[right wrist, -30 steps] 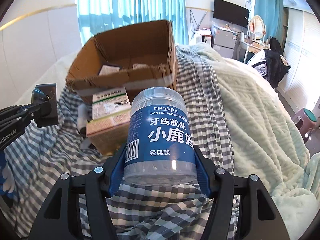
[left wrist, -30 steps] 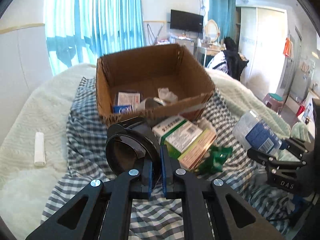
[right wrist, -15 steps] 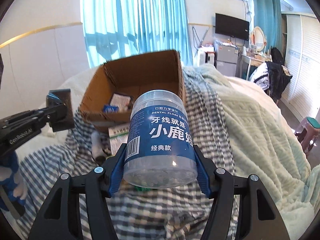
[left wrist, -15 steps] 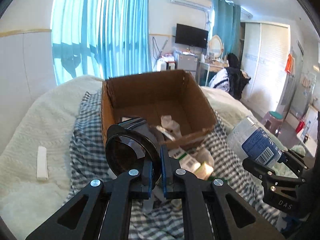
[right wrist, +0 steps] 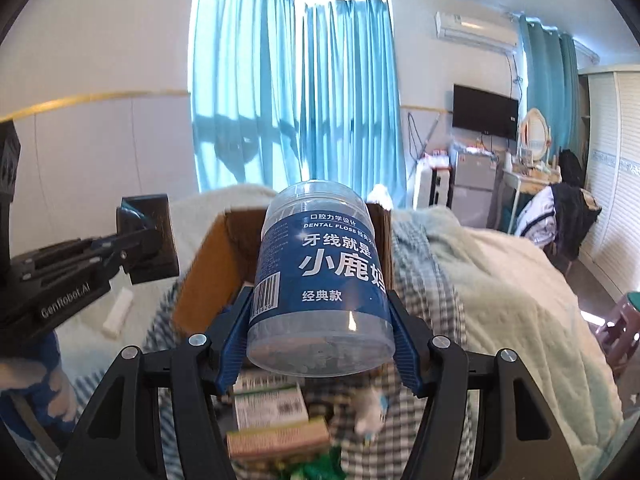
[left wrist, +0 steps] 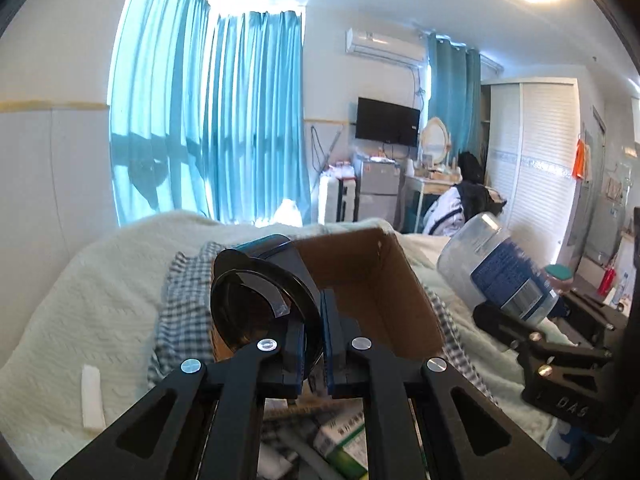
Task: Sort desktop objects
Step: 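Carry the floss jar and black cap over the box and release them inside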
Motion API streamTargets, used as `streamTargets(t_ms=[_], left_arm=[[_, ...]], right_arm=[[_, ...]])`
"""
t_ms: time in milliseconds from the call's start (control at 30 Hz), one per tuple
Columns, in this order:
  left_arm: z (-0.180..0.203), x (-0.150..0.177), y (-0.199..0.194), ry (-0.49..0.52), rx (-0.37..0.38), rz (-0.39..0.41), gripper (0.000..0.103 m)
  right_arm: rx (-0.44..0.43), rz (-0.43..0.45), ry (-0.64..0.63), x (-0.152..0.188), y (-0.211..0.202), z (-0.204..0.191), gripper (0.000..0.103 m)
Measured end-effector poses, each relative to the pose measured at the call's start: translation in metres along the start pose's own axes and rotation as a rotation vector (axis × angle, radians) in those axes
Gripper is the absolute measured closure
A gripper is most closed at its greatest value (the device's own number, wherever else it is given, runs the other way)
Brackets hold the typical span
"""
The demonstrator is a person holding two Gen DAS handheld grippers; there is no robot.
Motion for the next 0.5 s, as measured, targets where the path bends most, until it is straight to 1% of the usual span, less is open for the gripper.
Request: streamTargets(t_ms=[133,167,233,333,433,500], left_arm=[[-0.003,-0.014,0.005,-0.003,-0.006,0.040,0.096],[-0.003,-0.017,0.007,-0.003,-0.018,0.047,0.096],[-0.004,-0.022,0.011,-0.009,-0.021,0.047,0.096],[-0.004,-0.030,0.018,0.003,-0.048,0.069,0.096],[-0.008,-0.034,0.029,-0.013,-0.059,0.074,0.096],[-0.012,-0.032,0.039,-0.022,-0.065,0.071,0.096]], right_arm=[[-0.012,0.054,0.004,-0.021,-0.001,0.003,0.042],[-0.015,0.062,0.007,-0.025,-0.001,0.002,0.042],[-0.036,0.079,0.020,-0.035,0.001,0.000,0.042],[-0.066,0.104,0.026,-0.044,0.000,-0.005,0.042],[-0.057,0.123,-0.004,-0.050,0.006,-0.012,0.042],[-0.070,0.120,0.011,-0.052,0.014,-0.011,0.042]])
Point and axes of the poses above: each gripper's, at about its wrist camera, not at the fingertips, and y roughly the way its jaws point, z to its right, x to its underside, the point moved 2 cm from there along y, roughly the way its jaws point, and after that the axes turned 4 degrees about z, right-handed, at the moved point
